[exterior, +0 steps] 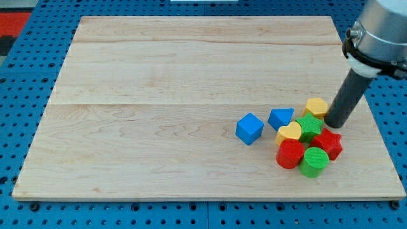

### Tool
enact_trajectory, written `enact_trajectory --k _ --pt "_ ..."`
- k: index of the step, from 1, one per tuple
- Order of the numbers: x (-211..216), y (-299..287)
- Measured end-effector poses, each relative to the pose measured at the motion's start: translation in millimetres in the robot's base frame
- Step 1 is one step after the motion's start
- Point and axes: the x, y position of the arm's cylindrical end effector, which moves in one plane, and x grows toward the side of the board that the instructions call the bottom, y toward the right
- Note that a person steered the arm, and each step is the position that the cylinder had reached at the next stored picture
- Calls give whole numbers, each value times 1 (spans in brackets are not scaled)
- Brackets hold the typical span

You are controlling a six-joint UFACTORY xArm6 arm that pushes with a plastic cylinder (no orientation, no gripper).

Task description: Push the blue cube into the yellow heart

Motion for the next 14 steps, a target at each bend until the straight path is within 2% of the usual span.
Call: enact_trajectory --k 2,3,4,7,8,10,11,13,14 --pt "-47 2" --pt "-60 -10" --pt "-59 -47" --pt "-33 -149" --pt "2 -145" --pt "27 -246" --pt "63 -252" --pt "71 -191" --pt "71 -185"
